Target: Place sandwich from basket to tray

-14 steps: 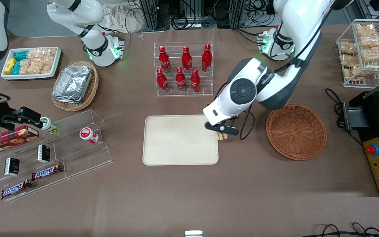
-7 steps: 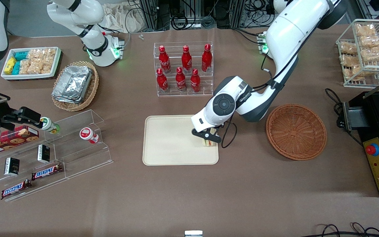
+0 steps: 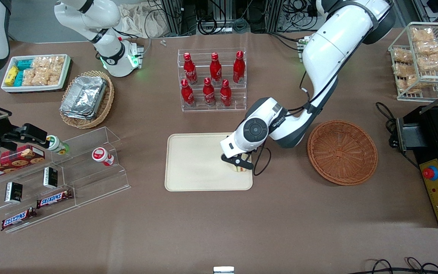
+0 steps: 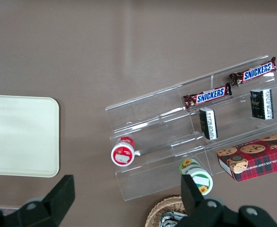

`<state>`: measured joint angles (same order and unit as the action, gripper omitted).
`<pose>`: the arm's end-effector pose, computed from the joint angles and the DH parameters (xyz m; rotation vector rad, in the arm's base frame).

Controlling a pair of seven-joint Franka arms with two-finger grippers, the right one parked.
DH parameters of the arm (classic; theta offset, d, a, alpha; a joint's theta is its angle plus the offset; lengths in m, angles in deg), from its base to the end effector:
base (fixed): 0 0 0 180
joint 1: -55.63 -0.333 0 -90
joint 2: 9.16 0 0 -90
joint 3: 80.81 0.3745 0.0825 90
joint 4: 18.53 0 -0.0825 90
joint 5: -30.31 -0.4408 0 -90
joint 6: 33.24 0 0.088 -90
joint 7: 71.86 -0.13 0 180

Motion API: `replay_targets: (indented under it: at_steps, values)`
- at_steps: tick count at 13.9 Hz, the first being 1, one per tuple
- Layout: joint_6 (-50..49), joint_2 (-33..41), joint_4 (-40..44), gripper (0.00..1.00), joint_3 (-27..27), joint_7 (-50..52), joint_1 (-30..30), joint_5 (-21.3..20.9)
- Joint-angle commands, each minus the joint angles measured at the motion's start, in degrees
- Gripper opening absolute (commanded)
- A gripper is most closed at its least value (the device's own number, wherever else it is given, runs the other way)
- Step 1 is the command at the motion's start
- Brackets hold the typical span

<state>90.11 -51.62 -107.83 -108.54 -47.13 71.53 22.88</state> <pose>0.6014 -0.4873 0.2298 2.9500 -0.4535 -0.2589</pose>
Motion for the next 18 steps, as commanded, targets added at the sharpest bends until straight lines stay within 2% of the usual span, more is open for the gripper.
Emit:
replay_targets:
  at_steps: [1,3,9,14,18]
  values:
    - [-0.8,0.5,1.6,1.0,0.0,5.1,0.3,-1.4]
    - [-2.8,3.0,0.9,1.0,0.0,5.1,-1.1,-0.9]
    - [-19.7,14.5,0.9,1.0,-0.2,0.6,-8.5,0.6]
    - [-31.0,21.6,1.4,1.0,-0.1,-10.8,-19.4,2.4]
    - [-34.3,24.0,1.7,1.0,0.4,-10.8,-29.4,1.6]
